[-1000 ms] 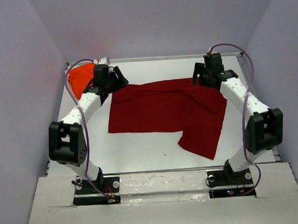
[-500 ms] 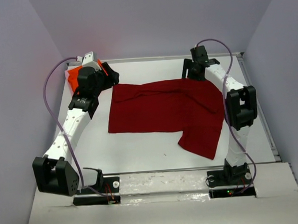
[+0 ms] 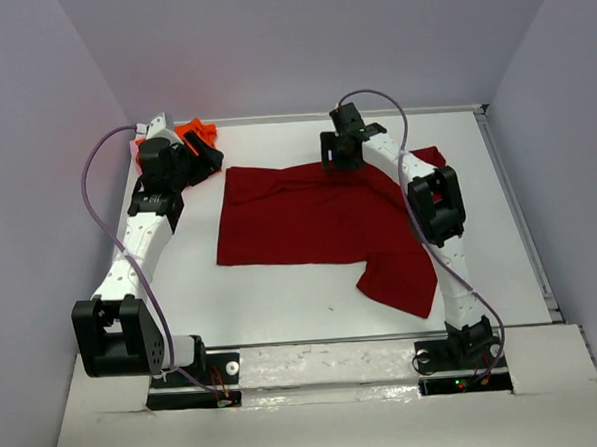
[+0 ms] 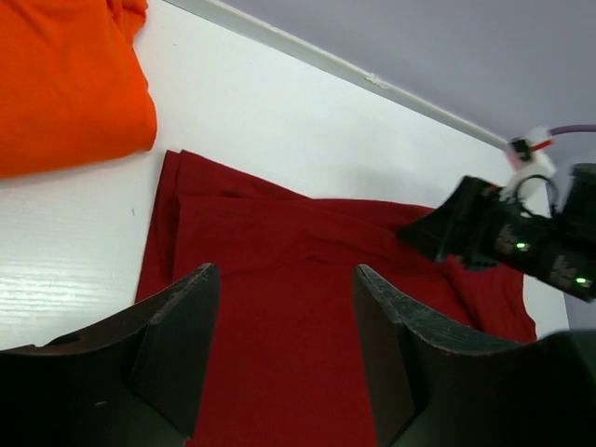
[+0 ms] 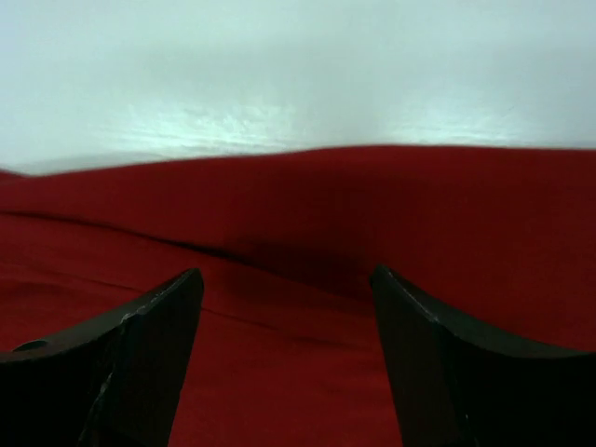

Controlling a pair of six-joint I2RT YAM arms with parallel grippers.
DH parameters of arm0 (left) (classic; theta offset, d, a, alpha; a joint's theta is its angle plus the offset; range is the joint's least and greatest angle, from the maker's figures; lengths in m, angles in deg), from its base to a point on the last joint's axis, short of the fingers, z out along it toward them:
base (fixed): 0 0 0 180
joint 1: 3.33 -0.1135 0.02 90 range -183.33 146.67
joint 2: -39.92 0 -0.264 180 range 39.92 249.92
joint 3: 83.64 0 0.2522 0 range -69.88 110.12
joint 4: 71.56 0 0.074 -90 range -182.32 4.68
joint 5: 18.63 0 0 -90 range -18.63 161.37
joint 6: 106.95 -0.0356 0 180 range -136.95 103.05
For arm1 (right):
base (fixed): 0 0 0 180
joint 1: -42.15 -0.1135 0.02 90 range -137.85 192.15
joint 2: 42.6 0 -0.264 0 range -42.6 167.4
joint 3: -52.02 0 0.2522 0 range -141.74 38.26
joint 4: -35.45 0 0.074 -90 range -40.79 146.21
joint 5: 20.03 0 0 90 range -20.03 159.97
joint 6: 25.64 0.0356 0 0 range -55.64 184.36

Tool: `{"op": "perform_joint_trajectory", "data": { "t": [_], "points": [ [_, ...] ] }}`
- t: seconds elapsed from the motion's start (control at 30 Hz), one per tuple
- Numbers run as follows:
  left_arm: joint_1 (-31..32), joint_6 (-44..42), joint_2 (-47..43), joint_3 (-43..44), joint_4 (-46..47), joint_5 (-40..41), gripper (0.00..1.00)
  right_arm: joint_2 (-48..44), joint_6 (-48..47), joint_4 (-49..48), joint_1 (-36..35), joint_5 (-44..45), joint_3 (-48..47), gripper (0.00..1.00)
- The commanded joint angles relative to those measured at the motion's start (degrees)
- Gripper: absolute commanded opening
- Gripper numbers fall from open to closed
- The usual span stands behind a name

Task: Fold and stack the t-shirts
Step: Fold the flattened tshirt in 1/3 of the way

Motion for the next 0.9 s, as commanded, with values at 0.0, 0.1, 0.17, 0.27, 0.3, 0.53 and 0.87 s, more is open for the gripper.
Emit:
{"op": "perform_joint_trajectory", "data": {
  "t": [0.0,0.1,0.17,0.27,0.3,0.53,0.87],
  "points": [
    [0.97,0.05,-1.61,0.20,2.86,-2.01,0.68,1.23,0.44,1.79,-1.18,-1.03,-1.60,0.78],
    [0.97,-0.48,-1.52,0.38,2.33,-1.31,0.68,1.14,0.70,0.12,-1.18,-1.38,2.00,0.78],
    [0.97,-0.31,-1.52,0.38,2.33,-1.57,0.68,1.40,0.53,-0.15,-1.18,-1.20,3.15,0.78],
    [0.97,-0.22,-1.87,0.20,2.60,-2.10,0.68,2.54,0.44,-0.50,-1.18,-1.55,3.06,0.79],
    [1.06,-0.22,-2.05,0.11,2.68,-2.10,0.68,3.07,0.26,-0.15,-1.18,-1.73,2.37,0.79],
    [1.41,-0.92,-3.19,0.11,2.33,-1.22,0.68,10.45,-0.53,2.57,-1.18,-3.31,-8.35,0.81],
    [1.67,-1.01,-3.81,0.20,2.25,-1.22,0.68,19.42,1.31,2.32,4.26,-13.15,-22.50,0.82]
  ]
}}
